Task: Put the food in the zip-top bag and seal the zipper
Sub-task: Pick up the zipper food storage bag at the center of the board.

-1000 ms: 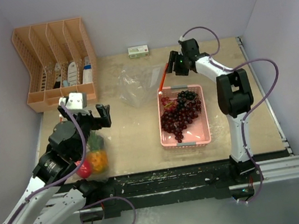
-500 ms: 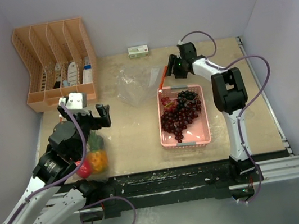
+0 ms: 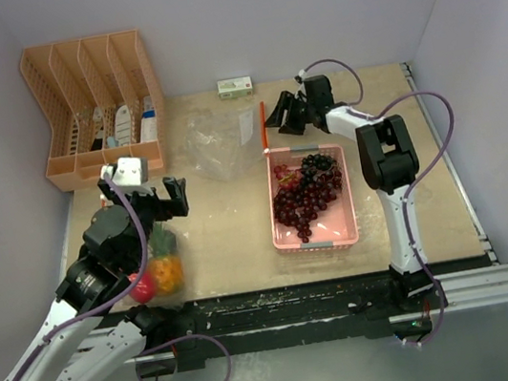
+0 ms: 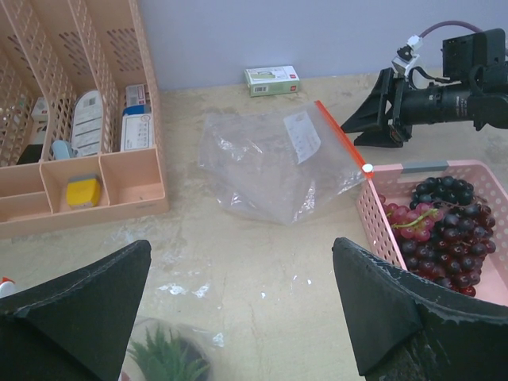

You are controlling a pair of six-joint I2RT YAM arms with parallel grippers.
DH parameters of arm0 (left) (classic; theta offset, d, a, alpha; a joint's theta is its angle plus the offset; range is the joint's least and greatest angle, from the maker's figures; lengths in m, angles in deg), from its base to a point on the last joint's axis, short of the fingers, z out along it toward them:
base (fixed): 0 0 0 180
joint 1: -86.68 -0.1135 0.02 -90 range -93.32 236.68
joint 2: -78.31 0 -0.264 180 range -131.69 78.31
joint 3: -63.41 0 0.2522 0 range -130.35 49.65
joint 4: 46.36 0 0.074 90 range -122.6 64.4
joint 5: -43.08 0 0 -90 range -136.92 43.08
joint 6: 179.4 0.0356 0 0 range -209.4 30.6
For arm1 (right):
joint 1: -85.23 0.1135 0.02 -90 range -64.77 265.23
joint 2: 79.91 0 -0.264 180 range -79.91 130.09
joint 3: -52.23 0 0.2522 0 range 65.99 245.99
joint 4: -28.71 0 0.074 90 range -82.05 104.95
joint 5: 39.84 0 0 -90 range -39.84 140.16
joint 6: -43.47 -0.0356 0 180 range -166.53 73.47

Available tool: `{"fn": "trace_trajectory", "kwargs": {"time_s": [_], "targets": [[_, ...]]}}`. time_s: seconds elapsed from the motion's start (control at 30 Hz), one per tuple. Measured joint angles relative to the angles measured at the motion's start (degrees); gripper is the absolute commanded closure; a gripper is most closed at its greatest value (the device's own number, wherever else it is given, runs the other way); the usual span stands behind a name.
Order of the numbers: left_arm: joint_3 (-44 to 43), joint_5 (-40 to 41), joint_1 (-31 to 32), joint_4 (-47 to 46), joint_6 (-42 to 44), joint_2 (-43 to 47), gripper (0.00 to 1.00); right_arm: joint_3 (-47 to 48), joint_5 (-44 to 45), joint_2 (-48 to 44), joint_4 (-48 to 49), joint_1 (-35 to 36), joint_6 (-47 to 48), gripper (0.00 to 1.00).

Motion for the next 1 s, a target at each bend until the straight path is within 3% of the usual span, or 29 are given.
{"fn": "trace_trajectory", "kwargs": {"time_s": [0.33,0.67,1.0], "targets": [[0.0,0.4,0.0,0.1,0.3,0.3,0.01,-1.3,-5.6,0.1,7.4,0.6,-5.0,0.37],[0.0,0.7,0.0,0.1,0.3,0.4,0.01,1.0,-6.1,2.1,5.7,2.3,-5.3,0.39],[0.0,0.5,0.0,0.1,0.2,2.4,0.01,21.7,16.4,9.4,-16.8,11.3,8.3,0.36]]}}
